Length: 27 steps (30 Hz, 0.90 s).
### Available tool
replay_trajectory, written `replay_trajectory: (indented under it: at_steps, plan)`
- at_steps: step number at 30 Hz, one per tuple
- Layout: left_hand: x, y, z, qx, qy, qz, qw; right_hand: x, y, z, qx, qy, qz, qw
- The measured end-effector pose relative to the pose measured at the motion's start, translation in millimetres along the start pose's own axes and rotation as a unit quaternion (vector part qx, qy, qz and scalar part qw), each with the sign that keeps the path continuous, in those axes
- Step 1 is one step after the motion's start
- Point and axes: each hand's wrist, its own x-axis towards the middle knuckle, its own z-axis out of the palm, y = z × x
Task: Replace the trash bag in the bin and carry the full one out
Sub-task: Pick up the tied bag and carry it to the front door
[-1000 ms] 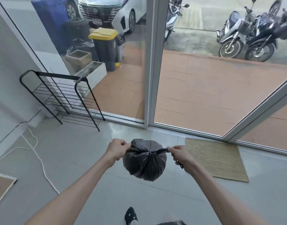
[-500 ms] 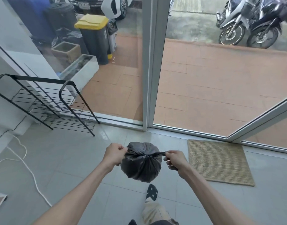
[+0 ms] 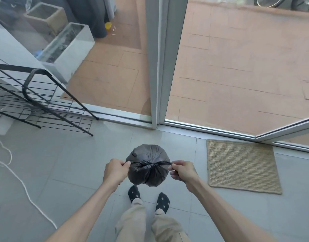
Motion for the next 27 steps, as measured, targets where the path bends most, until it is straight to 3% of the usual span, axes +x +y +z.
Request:
replay_trajectory:
  at_steps: [6, 18, 27]
  plan:
    - [79.1, 0.8, 36.6, -0.009, -0.002, -0.005, 1.000, 77.0, 1.4, 21.4, 0.004, 0.017, 0.012, 1.000]
    - [248.7, -2.9, 128.5, -0.075, -0.090, -0.020, 0.993, 244.2, 15.0, 63.5, -0.045, 0.031, 0.014, 0.998]
    - [346.2, 13.0, 177.7, -0.082, -0.082, 0.006, 0.993, 356.5, 12.9, 78.0, -0.081, 0.056, -0.007, 0.995]
